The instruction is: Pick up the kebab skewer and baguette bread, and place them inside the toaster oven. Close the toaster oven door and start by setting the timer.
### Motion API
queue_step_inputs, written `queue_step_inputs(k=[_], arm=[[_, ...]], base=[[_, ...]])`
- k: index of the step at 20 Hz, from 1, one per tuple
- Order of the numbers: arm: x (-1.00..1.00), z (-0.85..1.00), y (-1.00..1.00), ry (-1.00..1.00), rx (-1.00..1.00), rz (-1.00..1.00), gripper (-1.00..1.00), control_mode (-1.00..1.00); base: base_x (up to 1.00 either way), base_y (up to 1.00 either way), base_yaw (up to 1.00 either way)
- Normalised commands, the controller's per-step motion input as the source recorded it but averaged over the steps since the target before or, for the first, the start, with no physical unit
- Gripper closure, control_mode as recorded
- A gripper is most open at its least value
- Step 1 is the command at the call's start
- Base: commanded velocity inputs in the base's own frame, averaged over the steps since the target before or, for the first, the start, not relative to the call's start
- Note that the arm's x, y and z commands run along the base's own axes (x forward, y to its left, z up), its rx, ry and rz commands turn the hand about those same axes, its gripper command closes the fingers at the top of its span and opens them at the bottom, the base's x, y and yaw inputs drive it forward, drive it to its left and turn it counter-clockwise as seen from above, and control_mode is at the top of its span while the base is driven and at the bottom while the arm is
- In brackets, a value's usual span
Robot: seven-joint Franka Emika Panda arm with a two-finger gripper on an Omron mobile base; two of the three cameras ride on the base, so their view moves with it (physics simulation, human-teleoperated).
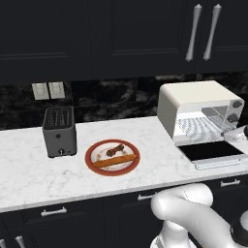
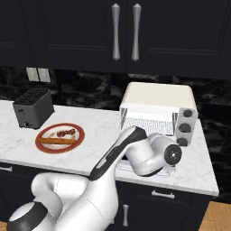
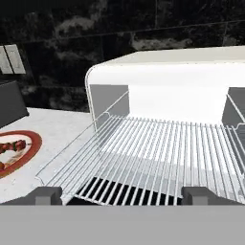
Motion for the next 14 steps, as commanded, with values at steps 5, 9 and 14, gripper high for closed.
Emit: queue_step_inputs(k=[5,9,14], arm=[[-0.67,0.92,0.8,0.11,0.01,-0.02,-1.0,-1.0],[-0.32,0.36,1.0,0.22,-0.01,-0.08,-1.0,-1.0],[-0.1,0.22,1.0,0.34,0.0,-0.08,-1.0,-1.0]], base=[[0.0,0.0,0.0],[0.0,0.0,0.0],[0.0,0.0,0.0]])
